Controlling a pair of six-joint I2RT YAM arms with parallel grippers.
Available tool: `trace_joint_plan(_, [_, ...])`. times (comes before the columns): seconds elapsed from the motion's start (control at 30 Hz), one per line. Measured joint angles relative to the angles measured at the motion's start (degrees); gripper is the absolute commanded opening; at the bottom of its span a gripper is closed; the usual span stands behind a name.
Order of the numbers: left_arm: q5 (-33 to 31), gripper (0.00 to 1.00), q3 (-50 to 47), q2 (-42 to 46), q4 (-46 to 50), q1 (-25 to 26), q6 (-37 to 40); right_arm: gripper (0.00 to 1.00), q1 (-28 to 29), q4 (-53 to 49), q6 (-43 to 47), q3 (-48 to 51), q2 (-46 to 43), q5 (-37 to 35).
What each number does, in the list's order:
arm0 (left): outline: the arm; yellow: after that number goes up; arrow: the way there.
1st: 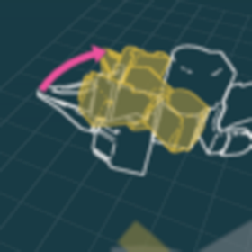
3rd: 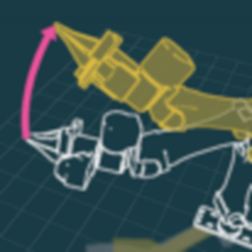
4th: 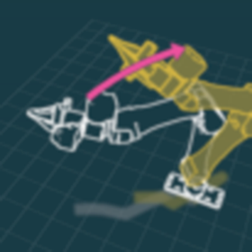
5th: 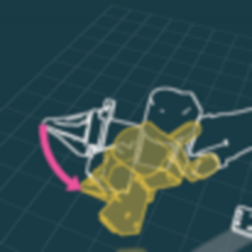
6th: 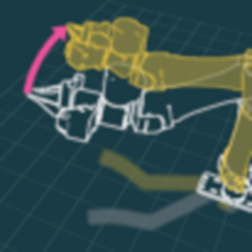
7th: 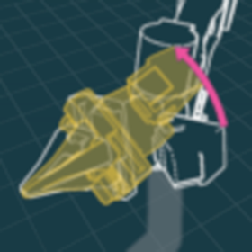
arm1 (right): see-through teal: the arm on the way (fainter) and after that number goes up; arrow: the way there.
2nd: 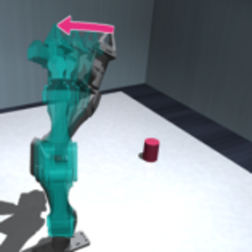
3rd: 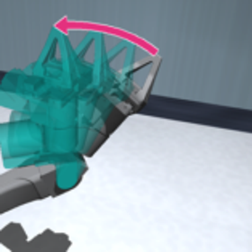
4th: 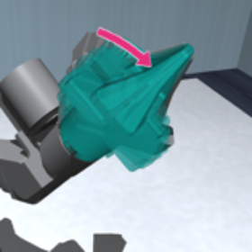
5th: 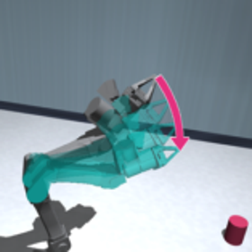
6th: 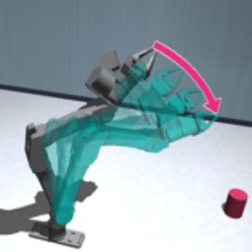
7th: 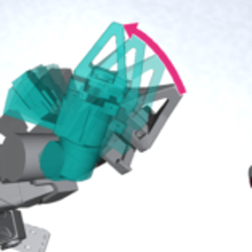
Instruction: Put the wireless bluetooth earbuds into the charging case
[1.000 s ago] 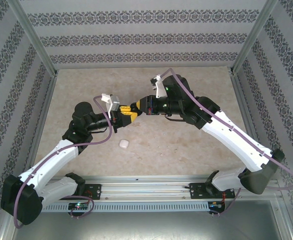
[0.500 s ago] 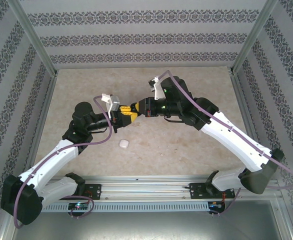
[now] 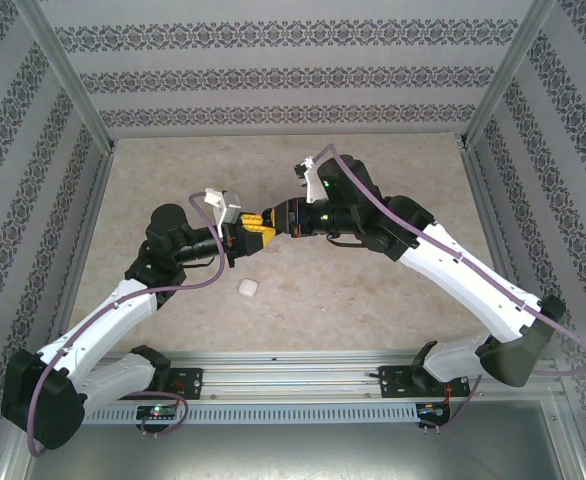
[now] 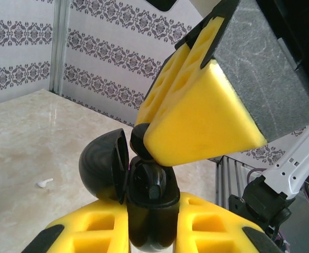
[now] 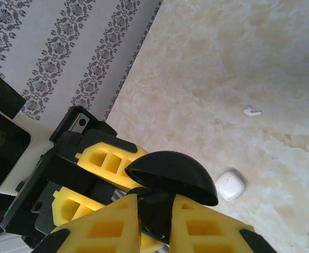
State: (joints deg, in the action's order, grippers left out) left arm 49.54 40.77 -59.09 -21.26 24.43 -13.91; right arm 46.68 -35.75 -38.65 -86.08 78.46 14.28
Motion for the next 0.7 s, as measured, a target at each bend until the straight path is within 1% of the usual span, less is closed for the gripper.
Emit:
trace_joint_plan(0.43, [0.2,0.00,0.0,0.0,0.4,0.0,0.0,0.30,0.1,-1.6,0.0,-0.5,0.0,-1.5])
trace_joint_plan(0.7, [-0.1,0.00,0.0,0.5,0.4,0.0,0.0,0.39,0.1,-3.1,0.0,-1.9,0.0,-2.2])
